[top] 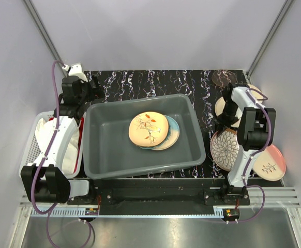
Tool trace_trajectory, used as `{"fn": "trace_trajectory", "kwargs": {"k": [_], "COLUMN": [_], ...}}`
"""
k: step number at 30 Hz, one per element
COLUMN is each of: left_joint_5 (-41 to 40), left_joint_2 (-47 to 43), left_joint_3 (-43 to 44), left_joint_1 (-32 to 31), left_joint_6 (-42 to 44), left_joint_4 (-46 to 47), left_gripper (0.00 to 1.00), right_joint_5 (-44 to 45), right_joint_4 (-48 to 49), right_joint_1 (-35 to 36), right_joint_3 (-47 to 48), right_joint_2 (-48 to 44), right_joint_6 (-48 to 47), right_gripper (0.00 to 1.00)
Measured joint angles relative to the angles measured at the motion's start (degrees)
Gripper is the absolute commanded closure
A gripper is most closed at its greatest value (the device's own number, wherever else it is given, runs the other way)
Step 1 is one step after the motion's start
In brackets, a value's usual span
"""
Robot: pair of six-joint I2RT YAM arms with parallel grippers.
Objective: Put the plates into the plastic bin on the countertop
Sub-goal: Pick up the plate at the center of the board, then place the plate in the plastic bin.
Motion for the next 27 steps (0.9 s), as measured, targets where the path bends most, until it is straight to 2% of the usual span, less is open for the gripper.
{"fn": "trace_trajectory", "kwargs": {"k": [11,27], "left_joint_5": [0.02,0.04], "left_joint_2": [0.00,-0.02], "left_joint_3": [0.00,0.00], "left_joint_1": [0.00,0.00], "left_joint_6": [0.00,-0.02], "left_joint_4": [0.02,0.20], "left_gripper": [0.01,0.01], "right_joint_5": [-9.31,-10.71], "right_joint_4": [6.62,7.85], "right_joint_1": [-0.02,0.07], "right_joint_3": [10.49,27.39], "right_joint_2": [-4.04,-4.04], "right_joint_6": [-2.78,-10.56], "right_gripper": [1.00,1.00]}}
